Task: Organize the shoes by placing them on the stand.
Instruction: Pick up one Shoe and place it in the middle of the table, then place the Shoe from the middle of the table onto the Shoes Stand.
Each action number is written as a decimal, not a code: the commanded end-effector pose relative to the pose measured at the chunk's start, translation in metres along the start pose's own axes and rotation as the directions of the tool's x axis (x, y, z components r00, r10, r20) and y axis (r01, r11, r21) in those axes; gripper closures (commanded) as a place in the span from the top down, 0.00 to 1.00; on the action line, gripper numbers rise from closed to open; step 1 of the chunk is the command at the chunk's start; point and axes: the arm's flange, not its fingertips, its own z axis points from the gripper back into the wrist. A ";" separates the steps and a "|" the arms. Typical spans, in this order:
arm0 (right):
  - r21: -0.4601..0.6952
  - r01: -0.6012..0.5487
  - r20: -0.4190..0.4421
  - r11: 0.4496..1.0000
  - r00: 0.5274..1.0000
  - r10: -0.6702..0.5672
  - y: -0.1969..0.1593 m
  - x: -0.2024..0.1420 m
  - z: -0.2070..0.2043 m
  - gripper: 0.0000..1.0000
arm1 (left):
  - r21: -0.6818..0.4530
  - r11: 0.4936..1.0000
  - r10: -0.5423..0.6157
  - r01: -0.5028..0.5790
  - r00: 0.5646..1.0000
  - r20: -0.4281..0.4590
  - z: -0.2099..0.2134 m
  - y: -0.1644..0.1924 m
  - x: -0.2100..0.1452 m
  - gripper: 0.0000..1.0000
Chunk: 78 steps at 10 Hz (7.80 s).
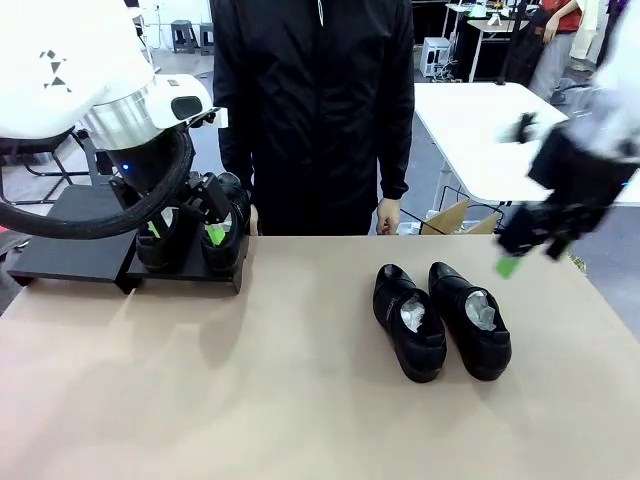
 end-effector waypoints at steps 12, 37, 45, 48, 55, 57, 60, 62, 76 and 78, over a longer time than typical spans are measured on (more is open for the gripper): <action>-0.103 0.435 -0.006 0.894 0.899 -0.438 0.026 0.073 -0.171 1.00 | 0.006 1.000 0.003 -0.003 1.000 0.002 0.001 0.002 -0.002 1.00; -0.028 0.371 0.081 0.928 0.926 -0.368 0.085 0.051 -0.067 0.00 | 0.006 1.000 0.003 -0.003 1.000 0.002 0.001 0.002 -0.002 1.00; 0.013 0.524 0.052 0.852 0.850 -0.523 0.115 0.052 -0.091 0.00 | 0.006 1.000 0.003 -0.003 1.000 0.002 0.001 0.002 -0.002 1.00; 0.043 0.543 0.021 0.838 0.839 -0.544 0.189 0.049 -0.154 0.00 | 0.006 1.000 0.003 -0.003 1.000 0.002 0.001 0.002 -0.002 1.00; 0.047 0.419 0.029 0.907 0.907 -0.421 0.206 0.052 -0.203 0.00 | 0.006 1.000 0.003 -0.003 1.000 0.002 0.001 0.002 -0.002 1.00; 0.029 0.436 -0.024 0.900 0.900 -0.435 0.198 0.056 -0.219 0.35 | 0.006 1.000 0.003 -0.003 1.000 0.002 0.001 0.002 -0.002 1.00; -0.016 0.398 -0.056 0.917 0.916 -0.398 0.189 0.056 -0.225 0.92 | 0.006 1.000 0.003 -0.003 1.000 0.002 0.001 0.002 -0.002 1.00; -0.008 0.398 -0.051 0.917 0.916 -0.398 0.183 0.051 -0.218 1.00 | 0.006 1.000 0.003 -0.003 1.000 0.002 0.001 0.002 -0.002 1.00; 0.018 0.457 0.031 0.889 0.889 -0.457 0.167 0.030 -0.174 1.00 | 0.006 1.000 0.003 -0.003 1.000 0.002 0.001 0.002 -0.002 1.00; 0.104 0.482 0.150 0.870 0.857 -0.493 0.098 -0.003 -0.097 1.00 | 0.006 1.000 0.003 -0.003 1.000 0.002 0.001 0.002 -0.002 1.00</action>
